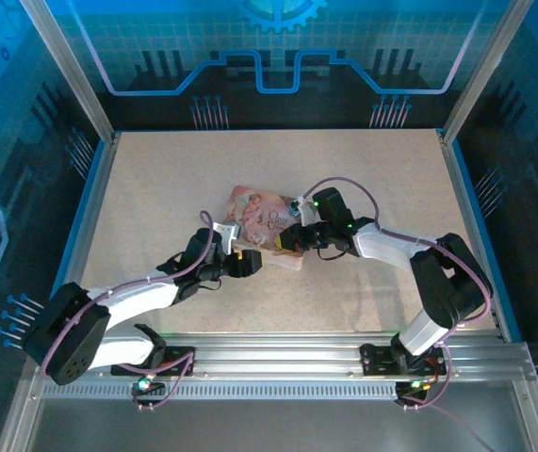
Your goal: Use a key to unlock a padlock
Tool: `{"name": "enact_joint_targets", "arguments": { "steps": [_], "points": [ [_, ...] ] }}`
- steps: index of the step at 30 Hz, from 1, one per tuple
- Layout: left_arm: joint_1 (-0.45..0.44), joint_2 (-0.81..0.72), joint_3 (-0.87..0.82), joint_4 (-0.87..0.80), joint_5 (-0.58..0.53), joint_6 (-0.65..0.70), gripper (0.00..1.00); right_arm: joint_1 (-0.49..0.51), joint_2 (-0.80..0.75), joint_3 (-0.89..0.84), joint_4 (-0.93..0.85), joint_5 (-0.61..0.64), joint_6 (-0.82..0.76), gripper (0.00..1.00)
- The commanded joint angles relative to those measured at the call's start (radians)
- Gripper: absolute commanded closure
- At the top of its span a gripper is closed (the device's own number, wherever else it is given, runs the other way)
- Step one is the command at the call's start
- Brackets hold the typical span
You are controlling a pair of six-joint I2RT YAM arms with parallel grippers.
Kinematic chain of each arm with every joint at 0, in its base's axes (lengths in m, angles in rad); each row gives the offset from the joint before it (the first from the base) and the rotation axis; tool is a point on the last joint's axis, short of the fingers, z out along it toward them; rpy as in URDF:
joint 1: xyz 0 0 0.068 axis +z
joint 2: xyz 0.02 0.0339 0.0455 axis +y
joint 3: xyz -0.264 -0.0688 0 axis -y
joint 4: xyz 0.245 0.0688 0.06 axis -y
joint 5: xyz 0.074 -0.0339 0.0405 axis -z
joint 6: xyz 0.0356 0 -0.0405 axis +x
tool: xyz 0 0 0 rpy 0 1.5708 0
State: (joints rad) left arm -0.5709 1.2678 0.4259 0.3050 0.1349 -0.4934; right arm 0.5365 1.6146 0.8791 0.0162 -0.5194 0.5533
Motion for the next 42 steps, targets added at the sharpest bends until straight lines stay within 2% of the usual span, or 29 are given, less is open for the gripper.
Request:
{"name": "enact_joint_targets", "arguments": {
  "steps": [1, 11, 28, 42],
  "points": [
    [-0.015, 0.034, -0.015, 0.094, -0.038, 0.04, 0.3, -0.007, 0.014, -0.019, -0.076, 0.042, 0.002, 0.97],
    [-0.045, 0.135, -0.021, 0.19, -0.095, 0.062, 0.34, -0.007, 0.01, -0.027, -0.076, 0.048, 0.002, 0.96],
    [-0.052, 0.23, -0.007, 0.253, -0.135, 0.086, 0.37, -0.007, 0.013, -0.028, -0.074, 0.048, 0.007, 0.97],
    [-0.052, 0.304, 0.023, 0.276, -0.142, 0.116, 0.46, -0.008, 0.014, -0.025, -0.076, 0.05, 0.007, 0.97]
  ]
}}
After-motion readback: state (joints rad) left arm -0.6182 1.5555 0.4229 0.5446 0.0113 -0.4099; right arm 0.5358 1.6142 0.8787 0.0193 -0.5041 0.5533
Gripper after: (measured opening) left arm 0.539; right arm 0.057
